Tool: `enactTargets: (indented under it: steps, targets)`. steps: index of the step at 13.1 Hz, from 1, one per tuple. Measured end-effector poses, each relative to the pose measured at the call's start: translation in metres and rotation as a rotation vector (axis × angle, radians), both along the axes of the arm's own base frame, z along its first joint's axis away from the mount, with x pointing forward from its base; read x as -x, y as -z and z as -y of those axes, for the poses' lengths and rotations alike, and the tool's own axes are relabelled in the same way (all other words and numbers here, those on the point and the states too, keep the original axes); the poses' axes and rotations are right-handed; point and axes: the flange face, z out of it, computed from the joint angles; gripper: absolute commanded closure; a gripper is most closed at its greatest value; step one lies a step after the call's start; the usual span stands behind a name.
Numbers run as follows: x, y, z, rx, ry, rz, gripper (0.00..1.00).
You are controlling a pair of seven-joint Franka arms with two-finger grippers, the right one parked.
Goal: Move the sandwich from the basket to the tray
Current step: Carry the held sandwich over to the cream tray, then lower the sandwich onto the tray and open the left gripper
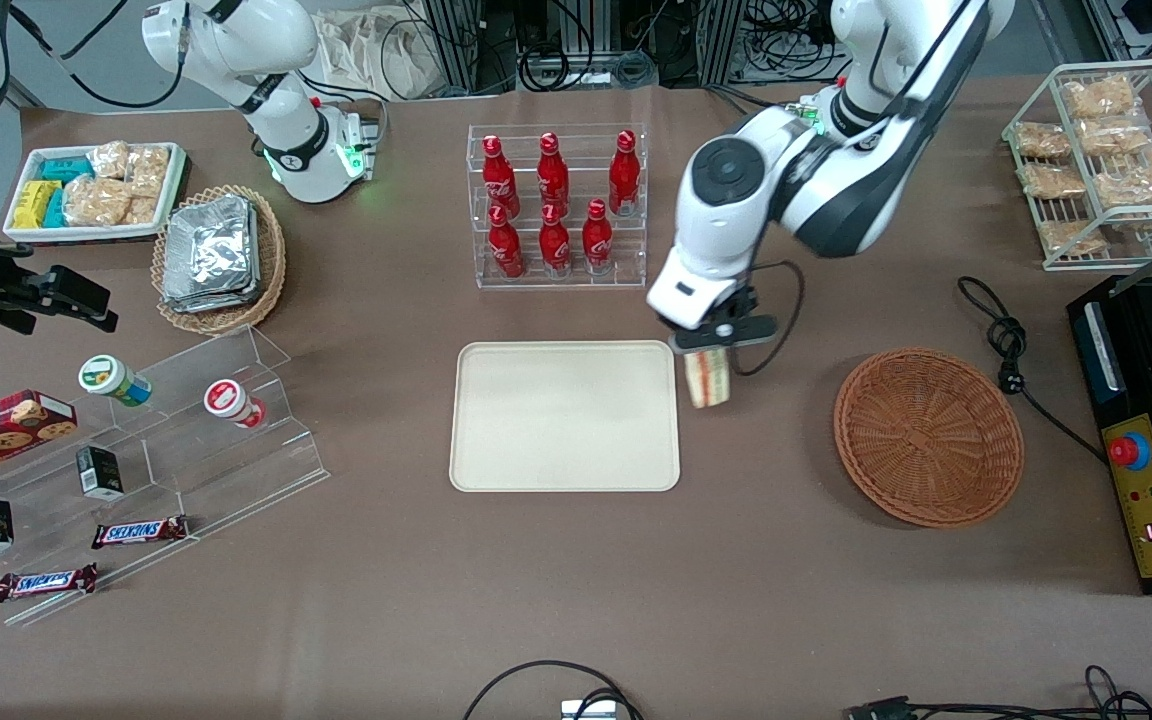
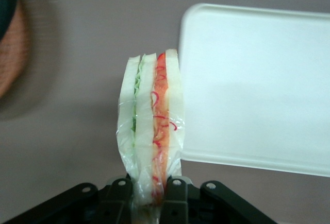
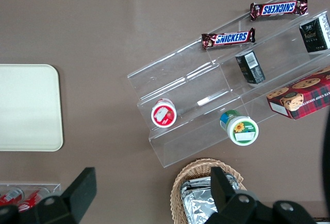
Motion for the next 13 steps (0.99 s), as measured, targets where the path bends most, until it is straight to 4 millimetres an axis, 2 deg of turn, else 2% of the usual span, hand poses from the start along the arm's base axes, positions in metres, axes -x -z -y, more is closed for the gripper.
enactTargets:
  steps: [2,4,7,10,11,12,13]
  targets:
    - [0.002,0.04,0.017,0.019,0.064,-0.003,0.88]
    - [-0.001,0.066,0.028,0.036,0.102,-0.008,0.85]
    - [-0.014,0.08,0.049,0.061,0.122,-0.004,0.83]
    - [-0.021,0.106,0.053,0.01,0.107,0.041,0.77]
    - [-0.024,0.113,0.053,0.004,0.098,0.043,0.66]
    - [-0.027,0.117,0.053,0.006,0.092,0.041,0.49]
    - [-0.031,0.118,0.054,0.01,0.088,0.041,0.13]
